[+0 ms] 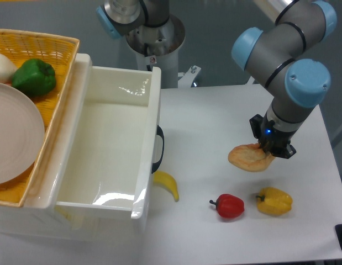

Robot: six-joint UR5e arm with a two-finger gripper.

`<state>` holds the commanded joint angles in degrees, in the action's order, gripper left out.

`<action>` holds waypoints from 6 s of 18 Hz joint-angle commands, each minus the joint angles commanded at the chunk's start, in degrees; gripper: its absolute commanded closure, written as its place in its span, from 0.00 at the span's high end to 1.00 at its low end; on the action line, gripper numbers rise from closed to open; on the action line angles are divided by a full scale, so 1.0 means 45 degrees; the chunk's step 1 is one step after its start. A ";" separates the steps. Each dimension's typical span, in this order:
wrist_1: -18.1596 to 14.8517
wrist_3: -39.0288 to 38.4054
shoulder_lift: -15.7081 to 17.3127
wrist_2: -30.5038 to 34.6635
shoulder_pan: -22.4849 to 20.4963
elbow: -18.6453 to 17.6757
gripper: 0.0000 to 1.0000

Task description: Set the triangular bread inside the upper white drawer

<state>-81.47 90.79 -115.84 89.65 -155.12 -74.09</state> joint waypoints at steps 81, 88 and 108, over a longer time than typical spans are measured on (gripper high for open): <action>0.0879 -1.1249 0.4161 -0.6466 0.3984 -0.3086 1.00; 0.0742 -1.1406 0.4239 -0.6017 0.3146 -0.2931 1.00; 0.1563 -0.4319 0.4181 -0.2619 -0.0489 -0.2715 1.00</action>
<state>-74.44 71.35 -97.03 77.86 -157.32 -86.31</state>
